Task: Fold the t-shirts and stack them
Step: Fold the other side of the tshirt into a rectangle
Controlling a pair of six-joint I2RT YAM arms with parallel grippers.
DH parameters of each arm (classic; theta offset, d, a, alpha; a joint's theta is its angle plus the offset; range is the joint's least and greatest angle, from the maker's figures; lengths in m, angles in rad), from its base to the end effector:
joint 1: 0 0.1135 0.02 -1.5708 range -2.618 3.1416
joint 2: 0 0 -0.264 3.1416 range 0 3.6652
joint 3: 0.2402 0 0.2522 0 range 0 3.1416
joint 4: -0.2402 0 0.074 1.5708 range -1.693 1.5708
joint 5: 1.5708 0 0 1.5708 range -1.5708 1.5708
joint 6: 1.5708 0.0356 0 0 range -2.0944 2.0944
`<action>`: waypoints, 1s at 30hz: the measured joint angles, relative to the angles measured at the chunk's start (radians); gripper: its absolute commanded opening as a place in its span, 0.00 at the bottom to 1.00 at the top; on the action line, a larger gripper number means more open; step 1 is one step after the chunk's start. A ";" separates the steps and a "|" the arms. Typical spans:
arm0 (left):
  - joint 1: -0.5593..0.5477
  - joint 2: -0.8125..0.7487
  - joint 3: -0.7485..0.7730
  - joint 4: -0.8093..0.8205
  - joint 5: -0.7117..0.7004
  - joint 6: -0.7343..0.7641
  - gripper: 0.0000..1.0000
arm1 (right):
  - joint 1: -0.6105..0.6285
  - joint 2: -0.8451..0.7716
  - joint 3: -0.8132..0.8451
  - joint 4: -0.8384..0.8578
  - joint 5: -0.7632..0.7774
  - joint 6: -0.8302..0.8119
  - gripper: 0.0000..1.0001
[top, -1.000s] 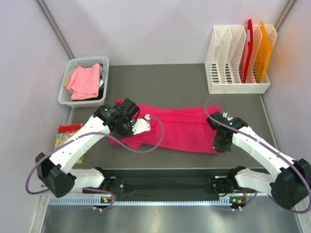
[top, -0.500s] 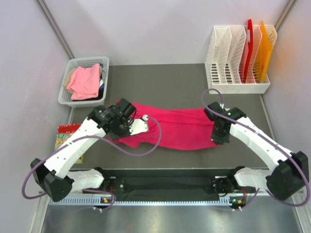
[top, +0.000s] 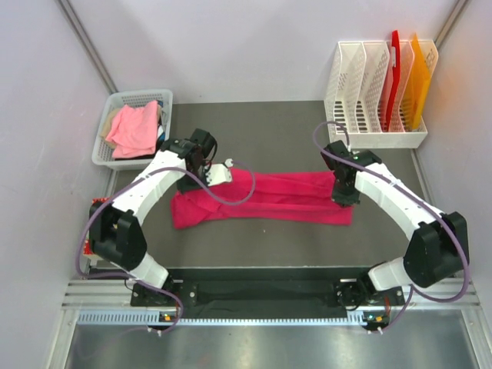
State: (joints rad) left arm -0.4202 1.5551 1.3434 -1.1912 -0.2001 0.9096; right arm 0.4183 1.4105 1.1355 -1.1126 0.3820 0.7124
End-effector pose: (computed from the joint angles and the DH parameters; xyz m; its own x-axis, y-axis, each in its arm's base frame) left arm 0.2641 -0.1103 0.2773 -0.2611 0.9639 0.0521 0.9374 0.2403 0.2522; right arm 0.2333 0.0892 0.2601 -0.8858 0.2700 -0.3775 0.3490 0.9236 -0.1583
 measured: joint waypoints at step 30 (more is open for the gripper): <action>0.031 0.322 0.169 0.239 -0.056 0.073 0.10 | -0.108 0.286 0.149 0.156 0.037 -0.151 0.46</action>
State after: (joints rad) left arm -0.3897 1.8767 1.5127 -0.9520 -0.2565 0.9825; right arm 0.3107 1.6962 1.2842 -0.9565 0.4187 0.5610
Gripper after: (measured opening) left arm 0.037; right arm 0.354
